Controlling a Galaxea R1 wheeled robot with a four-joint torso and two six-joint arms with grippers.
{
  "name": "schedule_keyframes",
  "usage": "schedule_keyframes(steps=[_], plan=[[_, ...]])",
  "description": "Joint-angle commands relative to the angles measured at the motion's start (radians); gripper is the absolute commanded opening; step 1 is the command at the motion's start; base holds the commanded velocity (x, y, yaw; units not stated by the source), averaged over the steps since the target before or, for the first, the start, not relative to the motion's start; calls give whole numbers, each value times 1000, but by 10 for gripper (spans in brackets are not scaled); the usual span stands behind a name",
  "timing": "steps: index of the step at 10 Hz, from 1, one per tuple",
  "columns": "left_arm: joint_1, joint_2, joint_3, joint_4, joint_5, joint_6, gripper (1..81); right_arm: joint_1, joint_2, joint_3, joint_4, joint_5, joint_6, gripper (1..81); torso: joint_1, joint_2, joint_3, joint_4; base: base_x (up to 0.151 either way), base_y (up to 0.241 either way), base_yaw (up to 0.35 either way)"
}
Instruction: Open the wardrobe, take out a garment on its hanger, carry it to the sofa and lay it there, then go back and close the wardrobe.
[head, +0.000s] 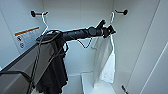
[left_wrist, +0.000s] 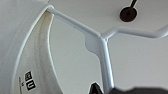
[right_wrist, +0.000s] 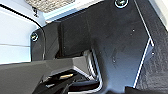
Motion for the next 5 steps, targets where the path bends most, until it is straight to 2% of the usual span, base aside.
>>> schedule_keyframes(steps=[1, 5], plan=[[-196, -9, -9, 28, -42, 18, 10, 27, 3, 6, 10, -29, 1, 811, 0, 0, 0, 0, -69, 0, 0], [-190, -15, -8, 28, -44, 18, 10, 25, 0, 6, 10, -28, 1, 811, 0, 1, -1, 0, -79, 0, 0]])
